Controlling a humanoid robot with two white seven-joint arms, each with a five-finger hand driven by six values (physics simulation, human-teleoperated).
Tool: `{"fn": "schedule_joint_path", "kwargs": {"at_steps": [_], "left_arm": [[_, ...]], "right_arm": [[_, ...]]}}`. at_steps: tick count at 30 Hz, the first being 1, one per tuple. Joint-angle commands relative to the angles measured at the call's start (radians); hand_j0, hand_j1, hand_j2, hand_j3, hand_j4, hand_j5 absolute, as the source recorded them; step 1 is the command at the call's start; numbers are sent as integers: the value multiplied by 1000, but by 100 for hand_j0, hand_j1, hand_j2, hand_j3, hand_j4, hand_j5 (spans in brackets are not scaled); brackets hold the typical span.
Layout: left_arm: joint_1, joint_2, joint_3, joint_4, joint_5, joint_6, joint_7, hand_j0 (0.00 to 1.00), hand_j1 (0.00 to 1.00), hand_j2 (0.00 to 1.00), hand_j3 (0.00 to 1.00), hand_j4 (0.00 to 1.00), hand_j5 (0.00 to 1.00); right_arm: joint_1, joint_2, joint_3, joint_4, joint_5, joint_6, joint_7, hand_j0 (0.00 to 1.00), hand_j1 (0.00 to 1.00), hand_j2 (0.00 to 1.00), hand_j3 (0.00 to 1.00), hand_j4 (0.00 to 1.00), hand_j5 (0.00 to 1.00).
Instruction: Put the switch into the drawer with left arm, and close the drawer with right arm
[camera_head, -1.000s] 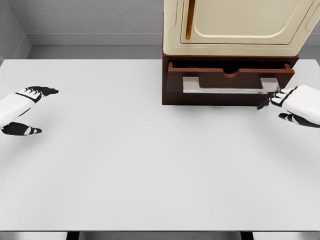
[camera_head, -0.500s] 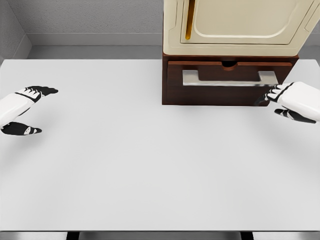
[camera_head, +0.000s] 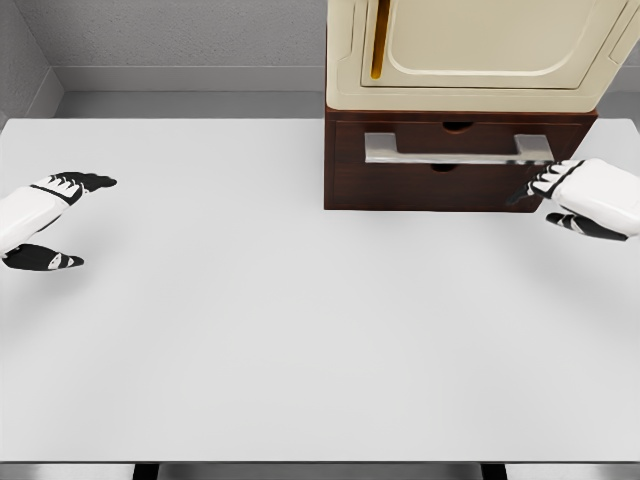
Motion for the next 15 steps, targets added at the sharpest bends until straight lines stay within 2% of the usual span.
{"fn": "schedule_joint_path", "kwargs": {"at_steps": [1,7,9,15], "left_arm": [[0,1,1,-1,7,2,1,100,100,100,100,100,100],[0,1,1,-1,7,2,1,100,100,100,100,100,100],[0,-1,5,-1,9,2,1,100,100,100,100,100,100],[9,-1,16,-2,9,2,-1,100,100,100,100,100,100]], "right_arm": [[-2,-1,0,3,-5,1,-1,68,68,68,68,68,68],[14,-24,-3,-8,-8,1,-3,69,69,69,69,69,69],[20,-67,-4,-22,-16,1,-4,69,69,69,69,69,69],[77,-114,-12,-23,-19,1,-11,69,69,69,69,69,69]]}}
